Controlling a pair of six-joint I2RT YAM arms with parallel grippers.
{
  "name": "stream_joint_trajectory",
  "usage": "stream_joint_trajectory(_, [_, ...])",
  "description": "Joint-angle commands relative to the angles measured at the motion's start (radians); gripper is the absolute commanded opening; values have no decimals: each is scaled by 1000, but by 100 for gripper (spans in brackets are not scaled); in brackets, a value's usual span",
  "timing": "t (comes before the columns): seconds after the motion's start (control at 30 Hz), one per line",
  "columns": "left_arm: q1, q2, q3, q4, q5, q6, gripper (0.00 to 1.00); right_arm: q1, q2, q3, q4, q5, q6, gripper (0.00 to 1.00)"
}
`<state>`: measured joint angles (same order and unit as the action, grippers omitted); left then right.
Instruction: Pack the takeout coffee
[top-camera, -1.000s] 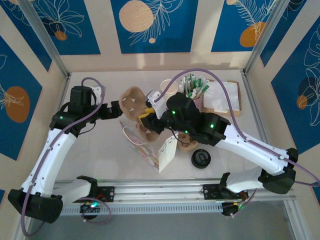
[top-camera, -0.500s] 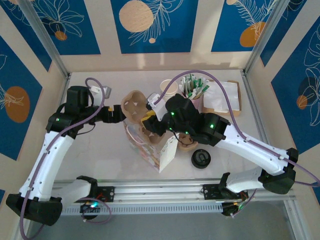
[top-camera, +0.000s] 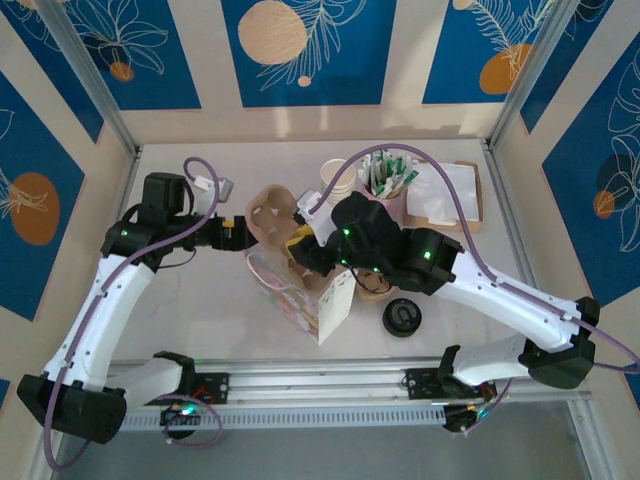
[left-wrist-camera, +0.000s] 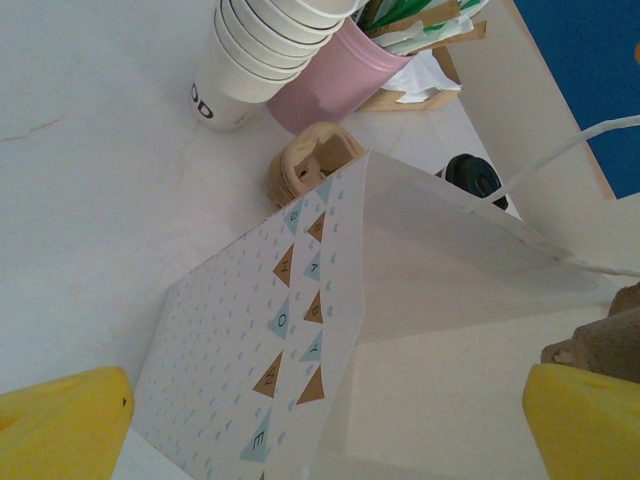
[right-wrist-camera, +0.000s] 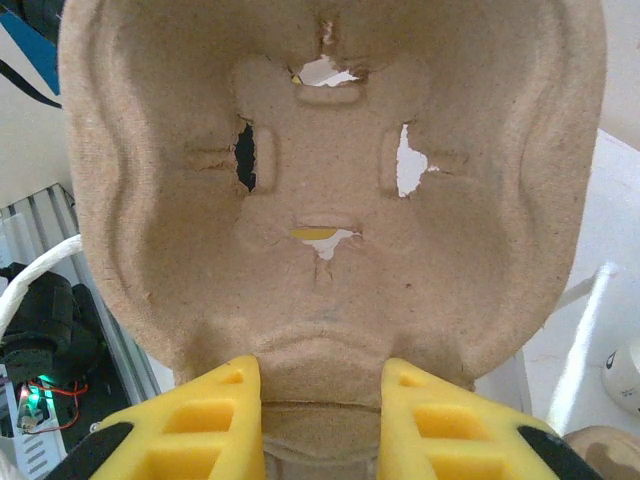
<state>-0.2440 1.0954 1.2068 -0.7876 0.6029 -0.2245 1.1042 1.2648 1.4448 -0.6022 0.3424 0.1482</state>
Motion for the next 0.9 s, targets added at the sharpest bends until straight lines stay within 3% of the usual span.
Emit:
stream_joint_trajectory(0.0, [8,-1,-20,17,41,34,100,12,-13,4,-20,29,-10,27])
stream_joint_trajectory(0.17, [4,-5,-48,28,48,29,100,20,-12,9,-43,47,-13,27])
stream_joint_trajectory(0.6, [2,4,-80,44,-112,-17,96,47,14,36,-115,79,-19,27])
stream_joint_trajectory(0.87, [3,-24,-117,110,-150,-89,95,65,60,86,-174,122,-15,26])
